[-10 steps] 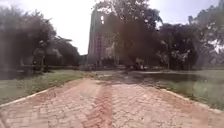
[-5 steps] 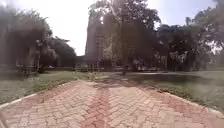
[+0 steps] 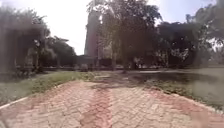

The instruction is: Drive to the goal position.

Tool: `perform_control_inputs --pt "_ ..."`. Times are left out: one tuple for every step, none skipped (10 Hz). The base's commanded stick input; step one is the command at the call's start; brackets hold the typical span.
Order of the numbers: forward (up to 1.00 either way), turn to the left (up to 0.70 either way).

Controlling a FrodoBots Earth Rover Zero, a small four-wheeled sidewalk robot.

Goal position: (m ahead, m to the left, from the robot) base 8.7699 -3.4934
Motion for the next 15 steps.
perform_control_inputs --pt "0.70 0.00" --pt "0.70 0.00" --pt "0.70 0.00" --pt "0.70 0.00" --pt "0.70 0.00" --pt "0.70 0.00" --pt "0.70 0.00" --pt "0.70 0.00" --pt "0.70 0.00" --pt "0.70 0.00" --pt "0.70 0.00" --pt "0.70 0.00" --pt "0.70 0.00" --pt "0.70 0.00" --pt "0.70 0.00"
